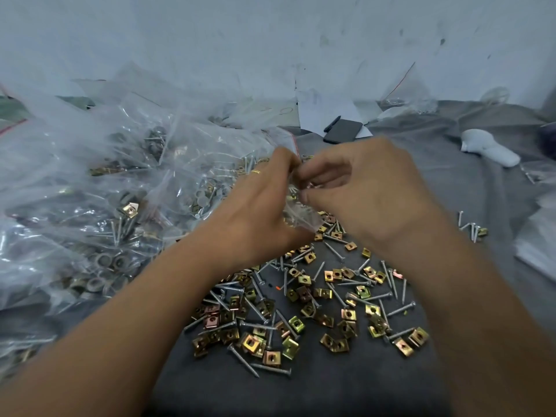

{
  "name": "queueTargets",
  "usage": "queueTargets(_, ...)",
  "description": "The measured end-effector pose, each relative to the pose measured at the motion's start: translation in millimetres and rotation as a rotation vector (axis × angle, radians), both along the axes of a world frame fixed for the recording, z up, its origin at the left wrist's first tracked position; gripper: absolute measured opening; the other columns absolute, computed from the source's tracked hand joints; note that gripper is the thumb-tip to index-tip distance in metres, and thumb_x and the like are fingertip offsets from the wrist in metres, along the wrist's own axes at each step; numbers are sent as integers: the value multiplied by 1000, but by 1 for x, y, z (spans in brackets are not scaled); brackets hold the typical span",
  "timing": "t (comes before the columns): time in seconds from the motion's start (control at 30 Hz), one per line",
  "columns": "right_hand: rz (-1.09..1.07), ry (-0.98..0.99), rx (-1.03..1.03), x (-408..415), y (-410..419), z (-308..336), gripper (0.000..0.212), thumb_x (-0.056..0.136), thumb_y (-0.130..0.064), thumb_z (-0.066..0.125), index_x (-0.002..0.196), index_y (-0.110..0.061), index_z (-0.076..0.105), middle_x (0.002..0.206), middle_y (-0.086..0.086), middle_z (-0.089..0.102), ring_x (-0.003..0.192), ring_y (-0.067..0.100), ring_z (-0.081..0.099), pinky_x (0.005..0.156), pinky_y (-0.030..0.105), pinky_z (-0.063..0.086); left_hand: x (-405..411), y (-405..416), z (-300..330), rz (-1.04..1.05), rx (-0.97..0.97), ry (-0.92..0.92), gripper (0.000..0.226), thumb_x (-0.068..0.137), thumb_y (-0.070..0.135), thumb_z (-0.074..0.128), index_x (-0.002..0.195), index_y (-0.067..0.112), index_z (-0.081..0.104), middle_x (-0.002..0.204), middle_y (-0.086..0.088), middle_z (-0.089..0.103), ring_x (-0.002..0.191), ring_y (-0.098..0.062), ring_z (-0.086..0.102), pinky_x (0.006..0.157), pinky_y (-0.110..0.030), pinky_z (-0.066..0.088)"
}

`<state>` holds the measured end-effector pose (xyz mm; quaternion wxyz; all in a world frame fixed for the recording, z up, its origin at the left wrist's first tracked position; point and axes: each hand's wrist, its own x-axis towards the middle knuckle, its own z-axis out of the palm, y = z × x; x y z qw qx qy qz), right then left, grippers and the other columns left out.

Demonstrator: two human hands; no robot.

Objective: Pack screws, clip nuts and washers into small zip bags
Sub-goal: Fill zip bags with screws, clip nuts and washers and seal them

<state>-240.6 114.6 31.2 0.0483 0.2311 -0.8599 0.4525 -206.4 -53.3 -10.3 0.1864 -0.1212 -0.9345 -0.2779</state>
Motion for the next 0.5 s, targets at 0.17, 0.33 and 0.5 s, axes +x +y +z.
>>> queueTargets(0.17, 110, -109, -307, 2, 2, 1, 24, 82, -4, 86, 100, -16, 77, 90, 0, 81, 86, 13, 78, 89, 38, 62, -1, -3, 0, 27, 113, -9, 60, 70, 47, 71, 113, 40, 29, 103, 16, 58, 91, 6, 60, 63, -18, 45)
queueTargets(0.33, 222, -216, -639, -2, 14, 4, 16, 91, 12, 68, 105, 4, 72, 98, 17, 79, 94, 25, 79, 88, 34, 63, 0, -4, 4, 100, 199, 102, 62, 72, 46, 72, 117, 34, 31, 107, 19, 59, 102, -3, 64, 87, -45, 58)
queueTargets(0.5, 144, 62, -150, -16, 21, -9, 18, 85, -2, 81, 93, -18, 79, 84, 1, 78, 80, 14, 74, 78, 30, 62, -6, -14, 6, 187, 279, 159, 66, 78, 30, 78, 125, 24, 33, 110, 11, 61, 101, -9, 65, 87, -41, 59)
